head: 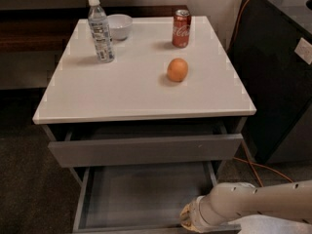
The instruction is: Place coke can into middle drawer
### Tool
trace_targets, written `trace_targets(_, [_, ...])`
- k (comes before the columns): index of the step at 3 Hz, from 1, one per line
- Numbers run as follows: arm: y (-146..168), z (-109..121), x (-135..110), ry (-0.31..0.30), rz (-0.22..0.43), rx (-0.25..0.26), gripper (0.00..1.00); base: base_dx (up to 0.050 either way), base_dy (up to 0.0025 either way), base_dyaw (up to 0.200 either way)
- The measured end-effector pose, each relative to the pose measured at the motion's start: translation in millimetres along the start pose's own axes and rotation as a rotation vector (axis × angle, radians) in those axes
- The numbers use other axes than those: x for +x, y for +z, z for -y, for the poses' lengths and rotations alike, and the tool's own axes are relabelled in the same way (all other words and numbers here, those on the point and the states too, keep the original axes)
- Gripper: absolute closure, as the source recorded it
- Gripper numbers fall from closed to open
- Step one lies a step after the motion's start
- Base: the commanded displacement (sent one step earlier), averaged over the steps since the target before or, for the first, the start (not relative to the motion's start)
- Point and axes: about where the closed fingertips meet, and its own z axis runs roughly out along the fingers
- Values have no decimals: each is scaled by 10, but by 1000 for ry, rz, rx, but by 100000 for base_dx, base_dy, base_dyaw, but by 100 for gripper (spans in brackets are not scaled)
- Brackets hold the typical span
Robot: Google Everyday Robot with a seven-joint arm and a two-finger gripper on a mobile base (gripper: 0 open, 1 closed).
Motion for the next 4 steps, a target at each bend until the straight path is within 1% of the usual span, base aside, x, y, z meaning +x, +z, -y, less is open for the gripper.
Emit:
trace_targets(1, [-113,86,-28,8,-8,24,100,0,0,0])
trace_targets(2, [-359,370,-78,7,-26,76,100,0,0,0])
trace_targets(3, [-774,729,-205,16,-37,146,100,0,0,0])
trace_targets(4, [-1175,992,-345,58,-11,168,100,0,0,0])
